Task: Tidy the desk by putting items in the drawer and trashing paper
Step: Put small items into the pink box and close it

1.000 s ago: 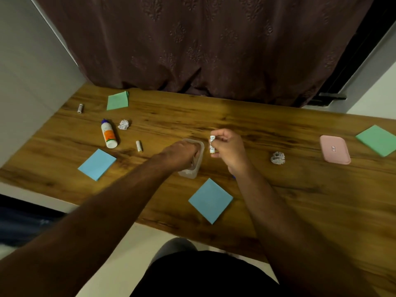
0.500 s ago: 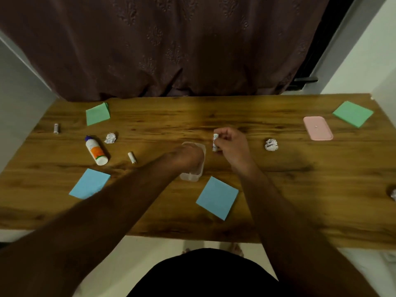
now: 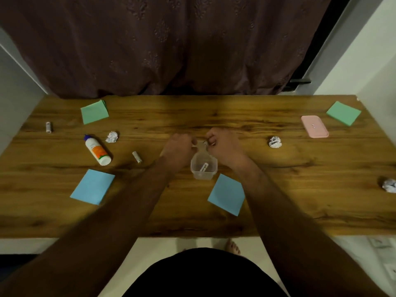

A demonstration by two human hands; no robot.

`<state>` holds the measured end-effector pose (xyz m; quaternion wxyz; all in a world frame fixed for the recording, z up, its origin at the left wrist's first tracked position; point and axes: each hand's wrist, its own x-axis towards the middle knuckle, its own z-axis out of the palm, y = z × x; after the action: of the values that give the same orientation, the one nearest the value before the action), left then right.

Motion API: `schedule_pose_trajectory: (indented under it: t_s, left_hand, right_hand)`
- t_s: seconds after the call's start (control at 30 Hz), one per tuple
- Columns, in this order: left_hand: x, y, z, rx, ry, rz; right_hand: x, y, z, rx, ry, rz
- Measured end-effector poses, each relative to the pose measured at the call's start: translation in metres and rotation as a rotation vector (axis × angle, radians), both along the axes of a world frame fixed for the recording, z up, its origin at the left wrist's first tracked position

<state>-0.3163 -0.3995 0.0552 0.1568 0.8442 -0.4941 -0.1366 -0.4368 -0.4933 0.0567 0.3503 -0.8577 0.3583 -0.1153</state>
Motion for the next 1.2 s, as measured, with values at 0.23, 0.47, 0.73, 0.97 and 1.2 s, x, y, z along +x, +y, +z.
schedule_pose_trajectory:
  t_s: [0.23,0.47,0.73,0.97,1.2]
  left_hand:
    - [0.001,0.017,-0.012,0.011,0.122,0.094]
    - [-0.001,0.021,-0.022,-0.028,0.083,0.107]
    - [0.001,0.020,-0.030,-0.059,0.094,0.117]
    - [0.008,0.030,-0.032,-0.153,0.157,0.183]
    - [0.032,0.054,-0.033,-0.219,0.182,0.275]
  right_hand:
    - [0.033,0.017,-0.008,-0.304,0.417,0.248]
    - [0.042,0.018,-0.016,-0.352,0.513,0.300]
    - [0.038,0.017,-0.014,-0.362,0.543,0.348]
    - [0.042,0.011,-0.001,-0.334,0.380,0.209]
    - [0.067,0.040,0.009,-0.193,0.066,0.129]
